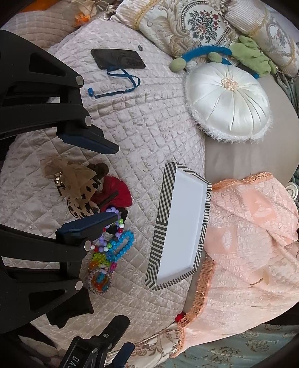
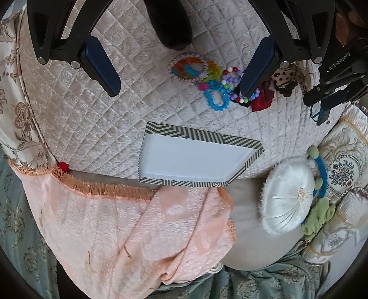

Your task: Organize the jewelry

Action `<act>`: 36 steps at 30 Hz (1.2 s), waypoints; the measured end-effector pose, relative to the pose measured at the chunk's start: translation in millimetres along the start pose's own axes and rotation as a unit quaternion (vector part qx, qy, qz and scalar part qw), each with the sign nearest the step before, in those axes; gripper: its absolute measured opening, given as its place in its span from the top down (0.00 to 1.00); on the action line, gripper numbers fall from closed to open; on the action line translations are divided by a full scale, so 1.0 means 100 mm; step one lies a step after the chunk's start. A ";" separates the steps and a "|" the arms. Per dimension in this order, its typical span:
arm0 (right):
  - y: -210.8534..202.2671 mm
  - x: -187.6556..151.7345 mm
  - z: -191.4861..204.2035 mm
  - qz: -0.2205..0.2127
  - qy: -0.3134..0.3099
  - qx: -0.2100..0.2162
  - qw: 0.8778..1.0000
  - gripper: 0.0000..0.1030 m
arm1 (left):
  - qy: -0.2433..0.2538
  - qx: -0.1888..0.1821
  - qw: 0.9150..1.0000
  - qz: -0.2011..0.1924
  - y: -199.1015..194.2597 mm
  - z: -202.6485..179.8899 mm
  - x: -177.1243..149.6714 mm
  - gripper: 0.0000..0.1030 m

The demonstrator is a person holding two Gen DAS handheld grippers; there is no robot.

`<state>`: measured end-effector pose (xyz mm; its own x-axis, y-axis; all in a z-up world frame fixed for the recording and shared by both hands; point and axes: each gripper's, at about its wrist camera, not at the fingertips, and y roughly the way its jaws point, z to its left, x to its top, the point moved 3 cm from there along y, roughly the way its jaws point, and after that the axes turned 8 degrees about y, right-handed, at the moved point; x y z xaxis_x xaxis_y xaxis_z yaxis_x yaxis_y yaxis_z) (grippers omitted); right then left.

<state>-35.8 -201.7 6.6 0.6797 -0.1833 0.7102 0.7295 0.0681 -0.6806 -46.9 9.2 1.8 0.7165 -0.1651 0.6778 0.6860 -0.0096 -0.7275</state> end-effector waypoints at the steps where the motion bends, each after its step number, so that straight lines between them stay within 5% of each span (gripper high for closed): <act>1: 0.00 0.01 0.01 0.001 0.003 0.003 1.000 0.00 | 0.000 0.000 1.000 -0.001 0.00 0.00 0.00 0.49; 36: -0.02 0.00 0.05 -0.003 -0.013 -0.006 1.000 0.00 | 0.007 -0.012 1.000 0.004 0.01 -0.06 -0.03 0.49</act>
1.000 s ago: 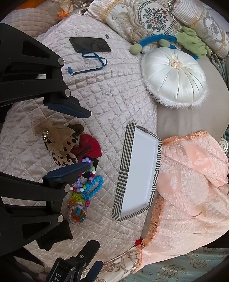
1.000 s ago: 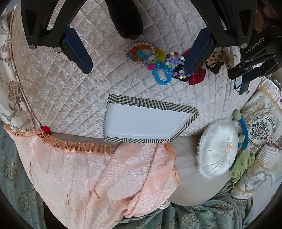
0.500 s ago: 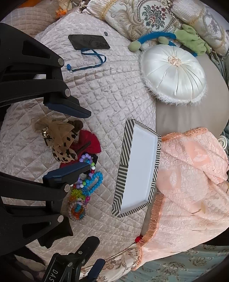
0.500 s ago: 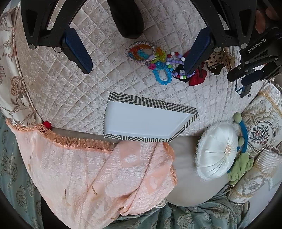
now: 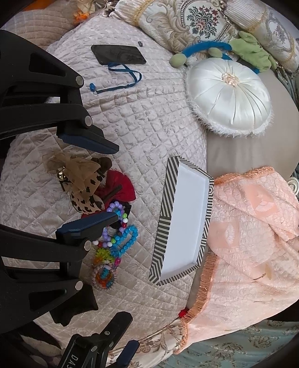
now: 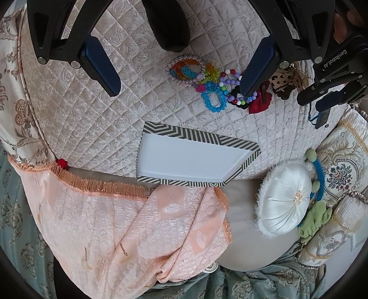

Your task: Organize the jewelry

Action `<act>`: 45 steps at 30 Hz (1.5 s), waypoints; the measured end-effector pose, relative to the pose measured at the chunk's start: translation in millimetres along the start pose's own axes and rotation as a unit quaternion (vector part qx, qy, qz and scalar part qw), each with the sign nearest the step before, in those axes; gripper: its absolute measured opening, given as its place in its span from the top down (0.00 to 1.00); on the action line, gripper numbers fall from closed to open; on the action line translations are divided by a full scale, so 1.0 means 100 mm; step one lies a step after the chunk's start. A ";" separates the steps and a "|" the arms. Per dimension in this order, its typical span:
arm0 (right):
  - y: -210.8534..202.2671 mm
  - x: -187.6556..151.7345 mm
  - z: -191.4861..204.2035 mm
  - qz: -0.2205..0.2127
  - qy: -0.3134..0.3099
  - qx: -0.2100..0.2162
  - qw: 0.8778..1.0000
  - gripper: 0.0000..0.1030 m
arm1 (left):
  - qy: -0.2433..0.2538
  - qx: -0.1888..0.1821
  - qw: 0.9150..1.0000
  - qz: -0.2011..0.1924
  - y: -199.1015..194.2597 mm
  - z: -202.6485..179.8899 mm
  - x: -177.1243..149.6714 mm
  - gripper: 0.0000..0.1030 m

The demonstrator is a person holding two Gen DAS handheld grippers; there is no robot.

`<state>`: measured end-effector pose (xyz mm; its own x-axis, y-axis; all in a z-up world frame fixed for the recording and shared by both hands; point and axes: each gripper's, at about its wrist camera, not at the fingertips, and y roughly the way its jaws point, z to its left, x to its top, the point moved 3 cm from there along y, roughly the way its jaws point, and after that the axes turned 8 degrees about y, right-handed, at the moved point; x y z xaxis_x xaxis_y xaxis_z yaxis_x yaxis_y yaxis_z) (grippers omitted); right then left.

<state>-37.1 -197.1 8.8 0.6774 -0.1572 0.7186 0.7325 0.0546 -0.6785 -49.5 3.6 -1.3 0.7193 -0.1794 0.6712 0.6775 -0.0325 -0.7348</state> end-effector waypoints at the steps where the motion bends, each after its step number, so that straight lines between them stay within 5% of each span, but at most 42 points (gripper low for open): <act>1: 0.00 0.00 0.00 0.000 0.002 0.001 1.000 0.00 | 0.000 0.000 1.000 0.000 0.00 0.00 0.00 0.49; 28: 0.00 -0.04 -0.02 0.005 0.003 0.011 1.000 0.00 | -0.007 0.002 1.000 0.009 0.03 0.05 -0.04 0.49; 35: 0.02 -0.12 -0.14 0.021 0.002 0.022 1.000 0.00 | -0.026 -0.002 1.000 0.014 0.00 0.32 -0.08 0.49; 45: 0.07 -0.29 -0.32 0.046 -0.008 0.024 0.999 0.00 | -0.047 -0.052 0.996 0.054 0.05 0.62 -0.32 0.49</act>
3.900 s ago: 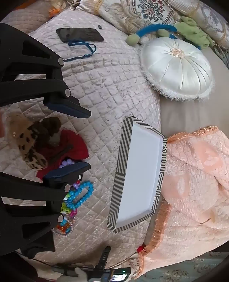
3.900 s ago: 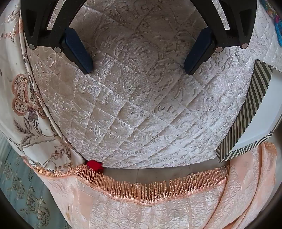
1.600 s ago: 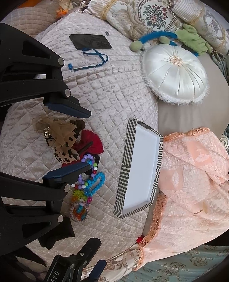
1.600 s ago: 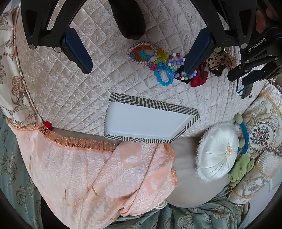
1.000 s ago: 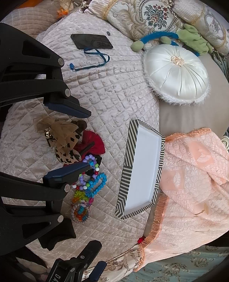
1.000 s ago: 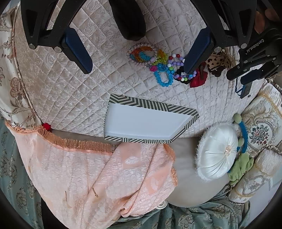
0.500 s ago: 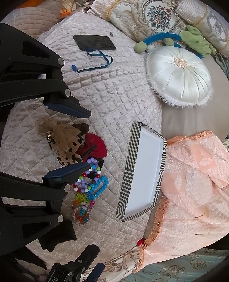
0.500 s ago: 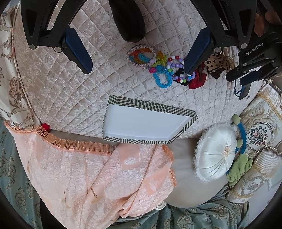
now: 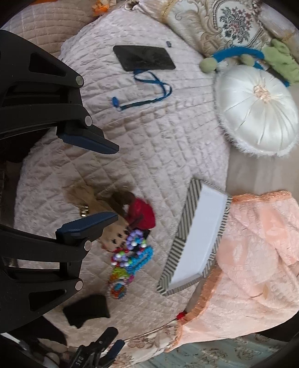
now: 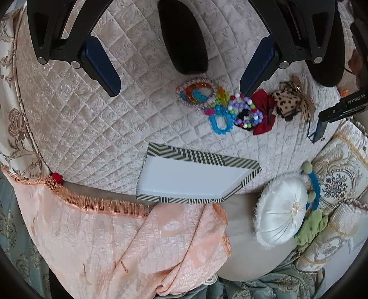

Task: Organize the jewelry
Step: 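Grasp the leopard-print bow with the left tool while the right tool grasps the black velvet bow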

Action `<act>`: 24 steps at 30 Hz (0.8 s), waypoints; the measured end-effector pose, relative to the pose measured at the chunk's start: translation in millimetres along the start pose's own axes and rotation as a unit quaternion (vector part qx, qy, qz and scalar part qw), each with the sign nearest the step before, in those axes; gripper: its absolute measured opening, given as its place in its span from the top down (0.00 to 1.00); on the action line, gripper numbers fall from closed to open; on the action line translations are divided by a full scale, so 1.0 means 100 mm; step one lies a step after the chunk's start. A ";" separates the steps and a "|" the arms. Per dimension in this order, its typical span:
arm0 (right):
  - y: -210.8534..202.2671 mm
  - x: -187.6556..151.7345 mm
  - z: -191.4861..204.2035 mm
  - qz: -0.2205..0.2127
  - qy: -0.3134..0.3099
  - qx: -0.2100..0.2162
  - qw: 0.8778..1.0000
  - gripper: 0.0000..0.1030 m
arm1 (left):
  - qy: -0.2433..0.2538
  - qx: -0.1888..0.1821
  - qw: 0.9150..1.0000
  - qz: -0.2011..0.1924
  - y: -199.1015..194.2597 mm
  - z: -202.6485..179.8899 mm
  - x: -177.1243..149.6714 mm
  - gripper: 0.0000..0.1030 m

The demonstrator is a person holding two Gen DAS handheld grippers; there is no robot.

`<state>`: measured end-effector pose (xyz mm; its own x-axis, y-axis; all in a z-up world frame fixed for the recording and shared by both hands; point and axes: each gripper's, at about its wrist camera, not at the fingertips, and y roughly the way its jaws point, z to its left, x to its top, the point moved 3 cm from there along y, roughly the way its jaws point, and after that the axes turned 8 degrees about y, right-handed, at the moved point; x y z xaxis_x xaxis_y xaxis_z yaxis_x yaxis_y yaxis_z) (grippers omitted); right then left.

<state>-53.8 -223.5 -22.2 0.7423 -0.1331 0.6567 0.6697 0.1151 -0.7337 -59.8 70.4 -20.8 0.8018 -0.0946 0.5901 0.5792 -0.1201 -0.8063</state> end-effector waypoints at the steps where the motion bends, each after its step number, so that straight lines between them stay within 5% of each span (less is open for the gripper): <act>1: 0.00 -0.02 -0.01 0.003 -0.002 0.001 1.000 0.00 | 0.002 -0.010 1.000 0.002 0.01 0.00 -0.02 0.43; 4: 0.00 -0.15 -0.03 0.019 -0.013 0.012 1.000 0.00 | 0.020 -0.047 0.999 0.000 0.02 -0.08 -0.09 0.31; 13: 0.10 -0.52 -0.18 0.059 -0.014 0.017 0.998 0.00 | 0.060 -0.061 0.996 0.012 0.26 -0.24 -0.12 0.30; 17: 0.16 -0.50 -0.18 0.059 -0.009 0.026 0.998 0.07 | 0.075 -0.054 0.996 0.017 0.42 -0.34 -0.08 0.30; 20: 0.30 -0.51 -0.17 0.072 -0.007 0.033 0.997 0.28 | 0.078 -0.064 0.995 0.023 0.51 -0.37 -0.09 0.31; 21: 0.35 -0.53 -0.18 0.080 0.000 0.041 0.996 0.44 | 0.073 -0.074 0.994 0.025 0.55 -0.36 -0.09 0.36; 22: 0.40 -0.55 -0.20 0.088 0.007 0.047 0.995 0.53 | 0.067 -0.084 0.994 0.028 0.57 -0.36 -0.10 0.57; 24: 0.45 -0.59 -0.23 0.095 0.024 0.064 0.993 0.68 | 0.054 -0.092 0.993 0.043 0.63 -0.34 -0.10 0.81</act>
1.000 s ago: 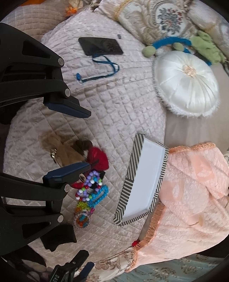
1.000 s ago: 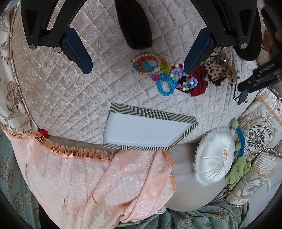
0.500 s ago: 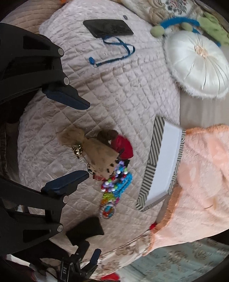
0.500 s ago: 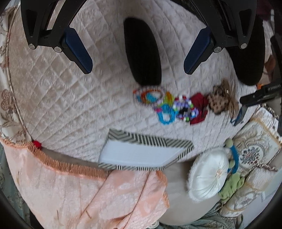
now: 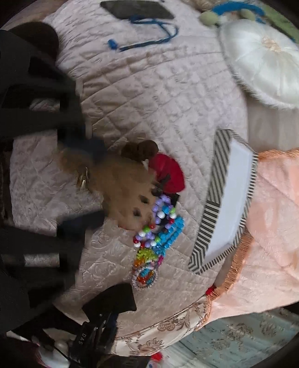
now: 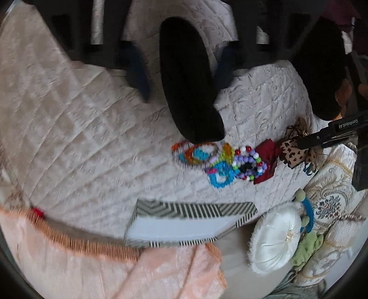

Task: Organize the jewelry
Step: 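Grasp the leopard-print bow with the left tool while the right tool grasps the black velvet bow, then carry both bows into the striped tray and open both tools to release them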

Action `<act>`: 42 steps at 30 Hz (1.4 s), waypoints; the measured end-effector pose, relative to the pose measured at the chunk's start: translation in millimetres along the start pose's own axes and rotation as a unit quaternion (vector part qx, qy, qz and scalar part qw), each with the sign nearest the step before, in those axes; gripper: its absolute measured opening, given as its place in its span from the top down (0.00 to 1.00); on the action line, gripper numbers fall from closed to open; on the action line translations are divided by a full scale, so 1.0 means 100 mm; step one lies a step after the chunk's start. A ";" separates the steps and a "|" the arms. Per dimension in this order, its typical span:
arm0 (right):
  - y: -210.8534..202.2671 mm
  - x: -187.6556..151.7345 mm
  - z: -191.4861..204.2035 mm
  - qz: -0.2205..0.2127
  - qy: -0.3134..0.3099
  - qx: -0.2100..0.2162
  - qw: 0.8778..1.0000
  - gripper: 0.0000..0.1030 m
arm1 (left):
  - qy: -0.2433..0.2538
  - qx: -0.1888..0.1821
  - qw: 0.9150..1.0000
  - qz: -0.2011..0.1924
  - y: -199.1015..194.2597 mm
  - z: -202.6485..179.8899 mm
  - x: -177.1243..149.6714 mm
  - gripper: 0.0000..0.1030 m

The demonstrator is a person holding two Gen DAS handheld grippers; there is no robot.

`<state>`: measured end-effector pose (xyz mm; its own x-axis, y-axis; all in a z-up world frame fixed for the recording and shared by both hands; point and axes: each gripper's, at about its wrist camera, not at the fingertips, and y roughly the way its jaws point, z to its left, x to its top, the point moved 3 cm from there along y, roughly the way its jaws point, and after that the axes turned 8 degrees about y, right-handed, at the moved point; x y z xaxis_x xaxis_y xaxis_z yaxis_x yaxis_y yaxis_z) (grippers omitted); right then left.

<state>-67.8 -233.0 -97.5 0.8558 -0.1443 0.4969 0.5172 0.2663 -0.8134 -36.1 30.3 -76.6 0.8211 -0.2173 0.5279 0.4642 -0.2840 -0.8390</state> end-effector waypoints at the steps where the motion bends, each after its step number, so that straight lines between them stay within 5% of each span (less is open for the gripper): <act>1: -0.01 -0.01 0.00 -0.003 0.001 0.005 1.000 0.72 | -0.005 -0.001 1.000 0.000 0.01 0.01 0.00 0.83; 3: -0.07 -0.01 0.03 -0.009 -0.004 0.010 1.000 0.82 | -0.011 -0.009 1.000 -0.004 -0.04 0.03 0.00 0.84; 10: -0.37 0.20 0.10 -0.045 -0.004 0.029 0.999 0.84 | -0.027 -0.054 0.998 -0.026 -0.40 0.07 0.17 0.84; 20: -0.46 1.06 0.18 -0.102 0.004 0.040 0.994 0.84 | -0.009 -0.037 0.996 -0.076 -0.50 0.04 1.00 0.84; 32: 0.51 2.24 0.33 -0.112 -0.019 -0.020 0.993 0.84 | -0.022 0.013 0.998 -0.063 0.60 0.37 2.34 0.84; 38: 1.13 2.36 0.21 -0.067 -0.029 -0.044 0.996 0.84 | -0.021 0.051 0.998 -0.020 1.18 0.57 2.40 0.84; 42: 1.21 2.24 0.11 -0.030 -0.019 -0.013 0.999 0.84 | -0.016 0.060 0.998 0.017 1.34 0.63 2.22 0.84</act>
<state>186.0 -222.9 -81.7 0.8217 -0.1232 0.5564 0.5689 0.2339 -0.7884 229.5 2.8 -80.2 0.8458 -0.1952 0.4965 0.4713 -0.1627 -0.8669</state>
